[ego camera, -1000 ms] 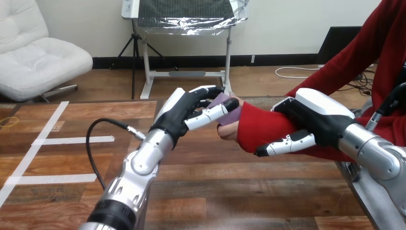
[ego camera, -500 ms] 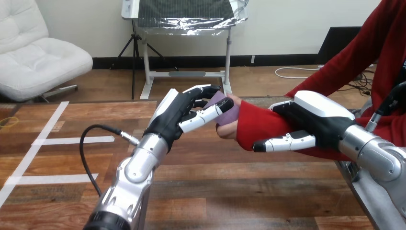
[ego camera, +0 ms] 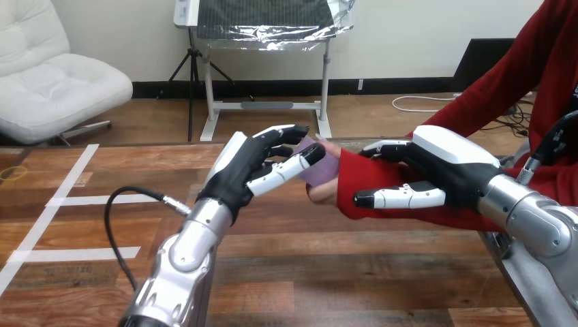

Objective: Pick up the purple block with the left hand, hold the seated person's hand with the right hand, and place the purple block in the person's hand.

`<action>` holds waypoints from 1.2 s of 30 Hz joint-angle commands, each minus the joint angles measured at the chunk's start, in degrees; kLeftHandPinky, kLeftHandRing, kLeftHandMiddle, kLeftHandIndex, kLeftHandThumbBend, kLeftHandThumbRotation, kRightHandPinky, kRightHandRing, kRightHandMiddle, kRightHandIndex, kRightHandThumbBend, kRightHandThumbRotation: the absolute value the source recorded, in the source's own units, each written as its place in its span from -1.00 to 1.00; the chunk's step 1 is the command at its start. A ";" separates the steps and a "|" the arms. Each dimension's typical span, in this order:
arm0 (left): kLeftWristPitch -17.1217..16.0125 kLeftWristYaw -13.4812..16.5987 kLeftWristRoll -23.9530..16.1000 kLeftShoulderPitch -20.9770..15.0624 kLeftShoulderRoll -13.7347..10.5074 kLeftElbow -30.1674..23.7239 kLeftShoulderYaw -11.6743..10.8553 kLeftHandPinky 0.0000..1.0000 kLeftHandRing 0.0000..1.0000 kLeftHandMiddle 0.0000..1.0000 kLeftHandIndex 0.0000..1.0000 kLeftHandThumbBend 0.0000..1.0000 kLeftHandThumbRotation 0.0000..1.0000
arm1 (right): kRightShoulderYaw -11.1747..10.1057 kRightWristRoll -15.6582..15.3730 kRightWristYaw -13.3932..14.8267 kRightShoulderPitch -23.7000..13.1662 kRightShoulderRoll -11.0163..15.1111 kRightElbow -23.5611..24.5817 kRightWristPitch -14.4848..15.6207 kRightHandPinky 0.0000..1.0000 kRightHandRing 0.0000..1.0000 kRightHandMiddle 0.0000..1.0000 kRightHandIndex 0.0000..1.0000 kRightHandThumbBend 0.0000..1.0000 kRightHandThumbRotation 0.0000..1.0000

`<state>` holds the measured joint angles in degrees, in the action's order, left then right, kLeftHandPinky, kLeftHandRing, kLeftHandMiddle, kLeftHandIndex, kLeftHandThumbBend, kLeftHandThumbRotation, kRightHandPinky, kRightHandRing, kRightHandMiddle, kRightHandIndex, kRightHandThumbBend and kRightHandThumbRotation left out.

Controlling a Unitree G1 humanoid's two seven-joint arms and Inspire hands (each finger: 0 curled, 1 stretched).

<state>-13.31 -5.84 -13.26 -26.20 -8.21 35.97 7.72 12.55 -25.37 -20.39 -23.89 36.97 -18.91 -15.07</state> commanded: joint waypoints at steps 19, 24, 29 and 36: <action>-0.86 -0.17 2.05 4.01 -1.90 -10.70 -2.56 0.31 0.53 0.57 0.54 0.29 0.42 | -5.58 1.32 0.15 2.60 2.23 10.69 3.55 0.33 0.60 0.63 0.69 1.00 0.92; -0.83 -0.72 2.67 5.40 -2.08 -12.64 -2.73 0.28 0.50 0.54 0.52 0.28 0.41 | -6.62 1.07 1.07 3.62 2.27 12.29 3.51 0.31 0.58 0.62 0.68 1.00 0.93; -0.74 -0.94 2.66 6.98 -2.42 -14.71 -2.92 0.24 0.47 0.51 0.50 0.27 0.40 | -7.84 1.28 1.46 4.66 2.47 13.89 3.04 0.27 0.56 0.60 0.67 1.00 0.95; -0.27 -1.31 3.28 8.94 -2.54 -17.40 -3.52 0.23 0.46 0.49 0.48 0.30 0.40 | -9.45 2.18 1.22 6.20 2.16 16.50 3.39 0.25 0.55 0.61 0.67 1.00 0.99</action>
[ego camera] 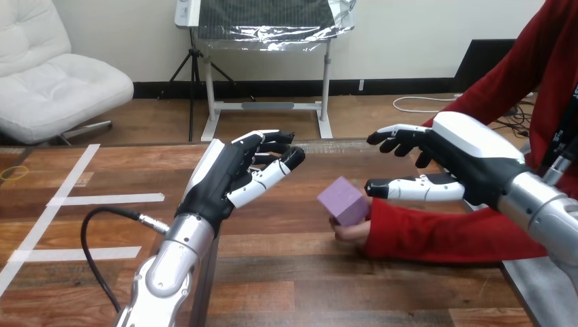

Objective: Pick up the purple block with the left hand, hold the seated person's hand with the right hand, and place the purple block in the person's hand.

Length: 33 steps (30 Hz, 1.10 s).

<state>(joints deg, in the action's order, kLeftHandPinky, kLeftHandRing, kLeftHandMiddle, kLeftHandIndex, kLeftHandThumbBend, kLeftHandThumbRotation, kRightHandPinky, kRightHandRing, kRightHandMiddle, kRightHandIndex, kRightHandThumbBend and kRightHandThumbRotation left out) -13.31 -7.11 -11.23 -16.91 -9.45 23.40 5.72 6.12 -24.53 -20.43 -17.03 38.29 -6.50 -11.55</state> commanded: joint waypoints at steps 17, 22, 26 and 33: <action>-8.26 0.13 4.56 6.04 -2.17 -10.92 -3.57 0.07 0.30 0.41 0.42 0.14 0.31 | -7.47 8.55 9.30 8.87 -7.30 11.57 -3.42 0.19 0.53 0.63 0.68 1.00 1.00; -9.02 -0.63 6.30 7.82 -2.08 -13.10 -4.22 0.04 0.28 0.42 0.42 0.12 0.31 | -7.71 14.01 10.65 11.10 -10.84 11.15 -6.74 0.29 0.58 0.65 0.69 1.00 1.00; -9.81 -1.12 7.40 9.88 -2.19 -15.68 -4.73 0.02 0.27 0.42 0.40 0.17 0.32 | -7.44 19.94 10.93 12.95 -14.74 10.30 -10.45 0.45 0.63 0.68 0.70 0.98 1.00; -11.03 -2.22 10.49 12.95 -1.59 -19.69 -5.91 -0.02 0.25 0.41 0.37 0.26 0.33 | -6.25 23.78 11.20 15.24 -19.61 9.18 -15.90 0.57 0.68 0.71 0.71 0.95 1.00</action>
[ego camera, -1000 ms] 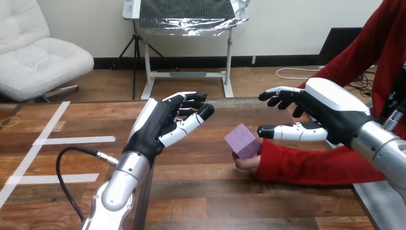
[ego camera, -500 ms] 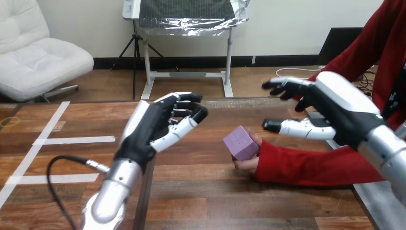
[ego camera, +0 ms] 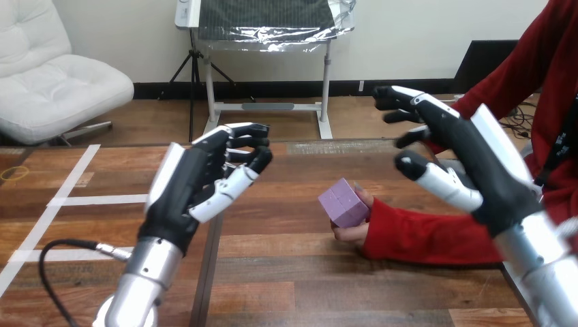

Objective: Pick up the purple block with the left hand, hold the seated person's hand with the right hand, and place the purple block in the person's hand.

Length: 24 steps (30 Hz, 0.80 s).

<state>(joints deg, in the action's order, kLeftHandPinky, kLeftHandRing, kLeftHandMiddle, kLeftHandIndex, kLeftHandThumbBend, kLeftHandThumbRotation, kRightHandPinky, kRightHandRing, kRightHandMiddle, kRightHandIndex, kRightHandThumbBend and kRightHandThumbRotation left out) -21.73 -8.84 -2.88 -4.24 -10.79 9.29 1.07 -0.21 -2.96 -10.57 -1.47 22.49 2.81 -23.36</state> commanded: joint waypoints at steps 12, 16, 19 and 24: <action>-4.35 -0.07 5.19 3.01 0.72 -10.60 -2.32 -0.18 0.13 0.30 0.32 0.30 0.45 | 1.51 4.49 -0.64 2.51 -8.28 -1.61 -9.11 0.60 0.71 0.73 0.73 0.88 1.00; -4.60 0.47 5.35 3.21 1.13 -11.76 -2.70 -0.25 0.09 0.27 0.27 0.28 0.46 | 1.81 4.99 -1.33 3.37 -8.80 -1.63 -9.38 0.62 0.73 0.74 0.74 0.87 1.00; -4.50 1.35 4.86 3.38 1.46 -12.63 -3.03 -0.29 0.07 0.25 0.25 0.23 0.46 | 2.03 5.71 -1.90 3.93 -9.11 -1.55 -9.09 0.64 0.74 0.74 0.74 0.87 1.00; -4.30 2.72 4.05 3.28 1.75 -13.43 -3.33 -0.32 0.03 0.20 0.21 0.14 0.44 | 2.18 5.66 -2.53 4.78 -9.45 -0.89 -8.43 0.66 0.75 0.75 0.73 0.87 1.00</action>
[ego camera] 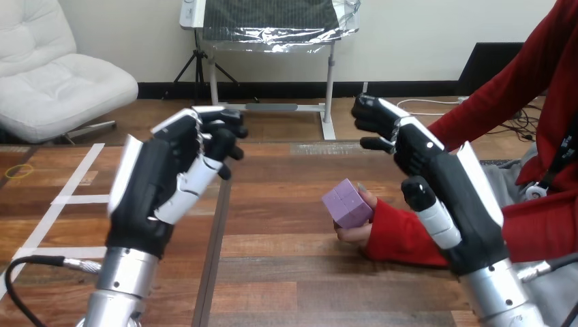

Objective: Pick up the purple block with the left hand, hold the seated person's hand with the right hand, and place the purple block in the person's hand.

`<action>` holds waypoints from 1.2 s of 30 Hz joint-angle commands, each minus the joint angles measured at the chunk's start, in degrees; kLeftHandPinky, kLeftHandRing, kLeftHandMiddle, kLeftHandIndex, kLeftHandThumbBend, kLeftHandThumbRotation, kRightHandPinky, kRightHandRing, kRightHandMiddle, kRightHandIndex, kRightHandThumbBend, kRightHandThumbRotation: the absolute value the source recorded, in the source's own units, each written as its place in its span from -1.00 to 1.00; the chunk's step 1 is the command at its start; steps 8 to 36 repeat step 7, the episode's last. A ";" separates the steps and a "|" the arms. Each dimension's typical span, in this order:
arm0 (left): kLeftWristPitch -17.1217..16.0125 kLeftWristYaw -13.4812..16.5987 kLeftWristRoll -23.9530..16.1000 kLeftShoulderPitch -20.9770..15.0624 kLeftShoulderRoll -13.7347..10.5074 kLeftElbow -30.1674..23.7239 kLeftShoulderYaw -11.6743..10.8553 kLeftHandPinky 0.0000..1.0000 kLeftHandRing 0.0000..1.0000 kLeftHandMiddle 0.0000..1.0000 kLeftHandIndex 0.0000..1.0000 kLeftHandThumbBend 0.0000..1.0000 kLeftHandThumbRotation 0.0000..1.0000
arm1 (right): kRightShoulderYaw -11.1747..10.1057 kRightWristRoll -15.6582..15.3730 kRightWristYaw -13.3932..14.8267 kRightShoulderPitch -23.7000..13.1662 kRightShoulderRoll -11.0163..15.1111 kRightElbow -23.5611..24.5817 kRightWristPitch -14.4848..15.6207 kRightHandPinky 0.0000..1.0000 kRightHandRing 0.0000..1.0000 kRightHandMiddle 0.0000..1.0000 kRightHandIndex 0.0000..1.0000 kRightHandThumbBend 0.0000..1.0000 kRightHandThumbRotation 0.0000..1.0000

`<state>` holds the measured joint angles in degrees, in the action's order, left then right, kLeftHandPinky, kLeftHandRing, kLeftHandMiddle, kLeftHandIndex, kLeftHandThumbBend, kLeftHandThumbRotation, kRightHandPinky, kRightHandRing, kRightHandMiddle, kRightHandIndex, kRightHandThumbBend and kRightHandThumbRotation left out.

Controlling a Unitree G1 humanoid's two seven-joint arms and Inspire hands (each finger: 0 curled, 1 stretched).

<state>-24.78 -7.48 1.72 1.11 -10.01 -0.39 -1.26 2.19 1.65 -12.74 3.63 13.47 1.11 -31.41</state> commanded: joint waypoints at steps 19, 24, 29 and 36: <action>-0.62 1.94 -0.42 -2.35 1.07 -3.64 -0.78 -0.34 -0.02 0.14 0.17 0.08 0.41 | 0.35 1.42 -0.91 0.32 -1.36 0.87 -0.35 0.64 0.75 0.74 0.72 0.85 1.00; -0.62 1.94 -0.42 -2.35 1.07 -3.64 -0.78 -0.34 -0.02 0.14 0.17 0.08 0.41 | 0.35 1.42 -0.91 0.32 -1.36 0.87 -0.35 0.64 0.75 0.74 0.72 0.85 1.00; -0.62 1.94 -0.42 -2.35 1.07 -3.64 -0.78 -0.34 -0.02 0.14 0.17 0.08 0.41 | 0.35 1.42 -0.91 0.32 -1.36 0.87 -0.35 0.64 0.75 0.74 0.72 0.85 1.00; -0.62 1.94 -0.42 -2.35 1.07 -3.64 -0.78 -0.34 -0.02 0.14 0.17 0.08 0.41 | 0.35 1.42 -0.91 0.32 -1.36 0.87 -0.35 0.64 0.75 0.74 0.72 0.85 1.00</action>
